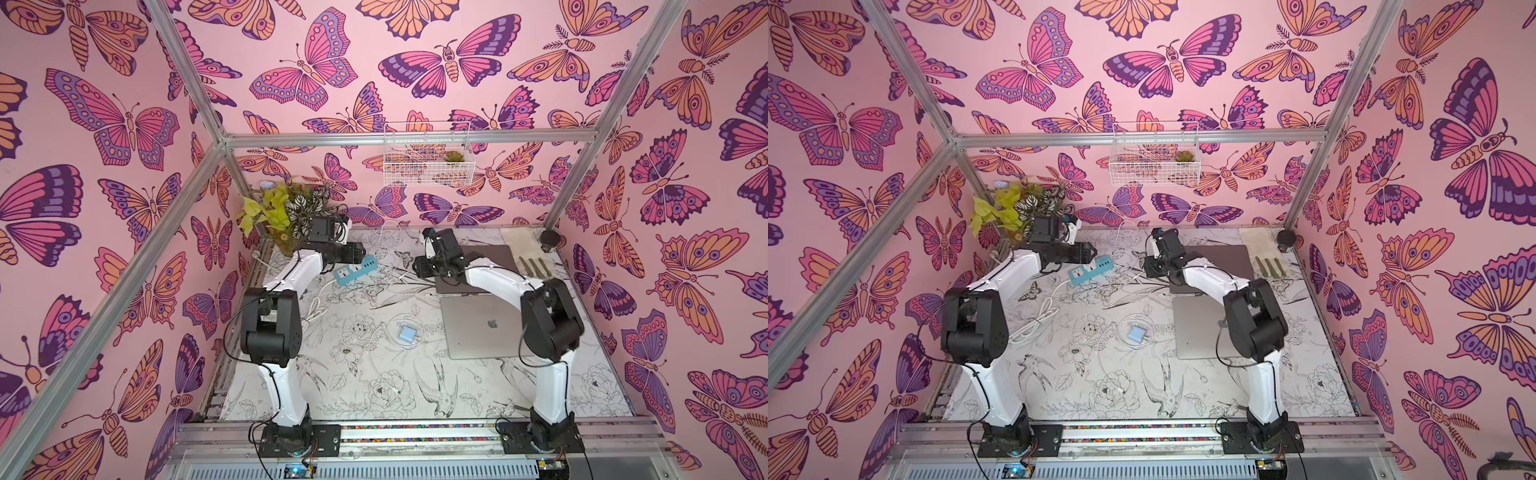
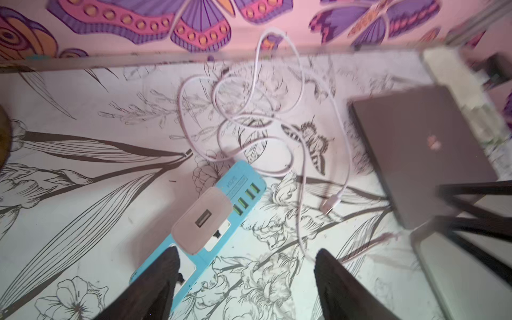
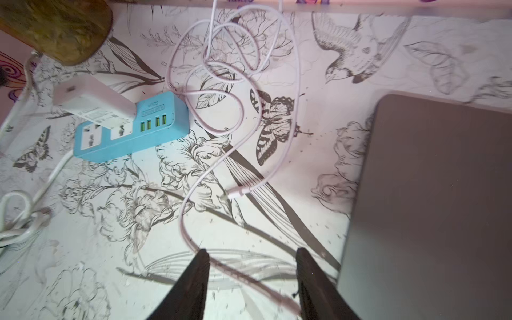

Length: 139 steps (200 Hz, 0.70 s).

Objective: Unplug the laptop charger
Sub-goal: Remove the plug from the socket.

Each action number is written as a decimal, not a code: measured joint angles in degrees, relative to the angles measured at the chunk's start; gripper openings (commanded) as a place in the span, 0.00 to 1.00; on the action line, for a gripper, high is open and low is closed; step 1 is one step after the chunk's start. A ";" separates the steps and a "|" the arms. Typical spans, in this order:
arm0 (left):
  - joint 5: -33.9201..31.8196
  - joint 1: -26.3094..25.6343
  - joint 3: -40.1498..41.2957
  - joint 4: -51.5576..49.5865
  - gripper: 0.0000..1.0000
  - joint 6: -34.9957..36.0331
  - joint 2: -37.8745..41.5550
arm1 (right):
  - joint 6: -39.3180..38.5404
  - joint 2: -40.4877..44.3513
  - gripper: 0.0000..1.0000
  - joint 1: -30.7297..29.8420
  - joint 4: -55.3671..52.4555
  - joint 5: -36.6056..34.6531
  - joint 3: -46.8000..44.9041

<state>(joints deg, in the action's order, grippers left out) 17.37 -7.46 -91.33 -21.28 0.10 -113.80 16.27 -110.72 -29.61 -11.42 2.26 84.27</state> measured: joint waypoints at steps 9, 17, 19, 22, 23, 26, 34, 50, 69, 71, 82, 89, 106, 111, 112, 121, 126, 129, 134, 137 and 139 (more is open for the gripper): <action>-1.22 -0.11 -2.56 -2.51 0.81 1.73 -2.32 | -0.02 5.42 0.53 0.00 1.31 -1.36 -4.35; -2.23 -0.09 -4.35 -4.46 0.81 3.19 -4.11 | 0.02 9.97 0.54 0.00 3.10 -2.10 -8.15; -2.49 -0.09 -4.70 -4.92 0.81 3.56 -4.52 | -0.02 11.10 0.54 0.00 3.50 -2.21 -9.07; -2.82 -0.04 -5.14 -5.49 0.80 4.00 -5.05 | -0.04 12.83 0.54 0.00 4.15 -2.64 -10.43; -2.91 -0.07 -5.38 -5.77 0.80 4.17 -5.29 | -0.02 13.20 0.54 0.00 4.37 -2.67 -10.73; -3.21 -0.07 -5.75 -6.34 0.80 4.59 -5.66 | -0.04 14.58 0.54 0.00 5.11 -2.64 -12.00; -4.07 -0.04 -6.78 -7.74 0.79 5.77 -6.97 | -0.09 18.71 0.54 0.00 7.17 -2.91 -15.47; -5.38 -0.04 -8.83 -10.54 0.74 7.67 -8.92 | -0.42 24.50 0.54 0.00 9.44 -2.69 -20.81; -6.03 -0.04 -10.49 -12.11 0.65 9.53 -10.32 | -1.18 28.22 0.54 0.00 9.75 -2.25 -24.61; -6.03 -0.04 -10.62 -12.26 0.65 10.01 -10.43 | -1.22 28.48 0.54 0.00 9.75 -2.21 -24.94; -6.34 -0.07 -11.17 -13.05 0.65 11.02 -10.69 | -1.44 29.81 0.54 0.00 9.66 -2.05 -26.77; -6.40 -0.07 -11.54 -13.46 0.65 11.65 -10.84 | -1.62 30.51 0.54 0.00 9.57 -1.79 -27.89; -6.27 -0.07 -12.39 -13.77 0.61 13.40 -11.08 | -2.29 31.80 0.54 0.00 9.05 -1.16 -30.23; -6.25 -0.07 -12.81 -13.99 0.61 13.90 -11.21 | -2.67 32.02 0.54 0.00 8.96 -1.07 -30.73; -6.25 -0.07 -12.92 -14.01 0.60 14.03 -11.26 | -2.67 32.06 0.54 0.00 8.90 -1.03 -30.86; -6.23 -0.07 -13.99 -14.34 0.54 14.71 -11.74 | -3.08 32.39 0.54 0.00 8.63 -0.79 -31.65; -6.25 -0.07 -14.53 -14.34 0.52 15.37 -11.98 | -3.23 32.50 0.54 0.00 8.48 -0.70 -32.04; -6.21 -0.07 -14.88 -14.34 0.51 15.54 -12.20 | -3.28 32.57 0.54 0.00 8.39 -0.66 -32.24; -6.21 -0.07 -15.28 -14.36 0.50 16.04 -12.44 | -3.32 32.63 0.54 0.00 8.13 -0.57 -32.50; -6.21 -0.07 -15.47 -14.38 0.49 16.44 -12.61 | -3.41 32.68 0.54 0.00 7.96 -0.48 -32.68; -6.21 -0.07 -15.63 -14.36 0.48 16.74 -12.70 | -3.45 32.74 0.54 0.00 7.80 -0.44 -32.74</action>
<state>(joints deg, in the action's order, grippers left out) 11.16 -7.53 -106.96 -35.64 16.84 -126.50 12.82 -77.97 -29.61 -3.62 1.83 51.53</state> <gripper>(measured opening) 0.515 0.539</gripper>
